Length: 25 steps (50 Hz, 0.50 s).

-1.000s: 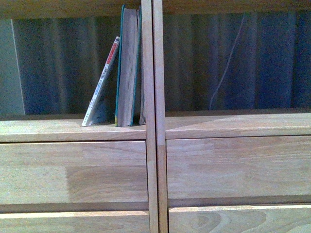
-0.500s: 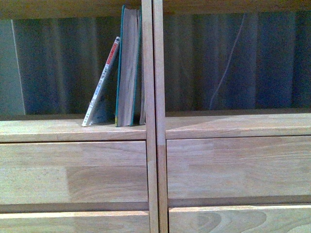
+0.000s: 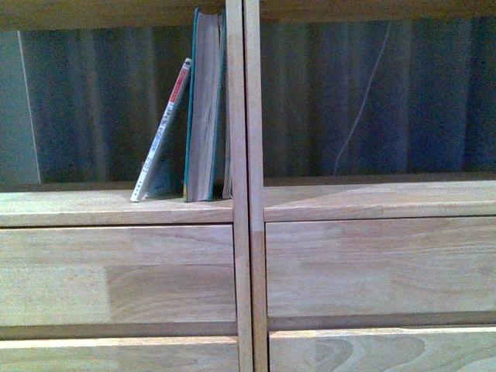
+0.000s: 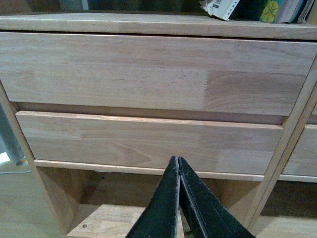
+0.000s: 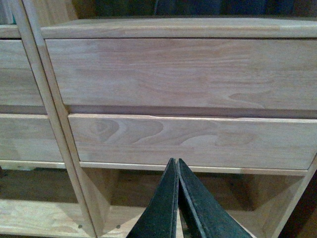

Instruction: Organize books on shelf

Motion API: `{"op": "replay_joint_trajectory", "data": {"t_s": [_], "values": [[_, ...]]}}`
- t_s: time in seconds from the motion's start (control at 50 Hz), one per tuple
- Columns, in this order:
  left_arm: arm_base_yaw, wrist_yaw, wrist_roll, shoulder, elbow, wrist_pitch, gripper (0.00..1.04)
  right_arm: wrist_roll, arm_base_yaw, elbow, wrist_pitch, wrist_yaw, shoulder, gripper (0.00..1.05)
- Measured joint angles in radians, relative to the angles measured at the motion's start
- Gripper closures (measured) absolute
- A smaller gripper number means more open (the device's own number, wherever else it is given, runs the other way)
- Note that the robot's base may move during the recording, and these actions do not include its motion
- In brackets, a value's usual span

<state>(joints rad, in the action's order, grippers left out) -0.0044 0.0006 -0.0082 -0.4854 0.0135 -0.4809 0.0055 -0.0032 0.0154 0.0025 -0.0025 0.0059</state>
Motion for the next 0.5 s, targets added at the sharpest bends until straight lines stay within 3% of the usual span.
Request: {"op": "replay_joint_trajectory", "data": {"t_s": [0.5], "values": [[0.0,0.0,0.0,0.249,0.0,0.244,1.02,0.0,0.0,0.0,-0.001,0.002,-0.001,1.02]]}}
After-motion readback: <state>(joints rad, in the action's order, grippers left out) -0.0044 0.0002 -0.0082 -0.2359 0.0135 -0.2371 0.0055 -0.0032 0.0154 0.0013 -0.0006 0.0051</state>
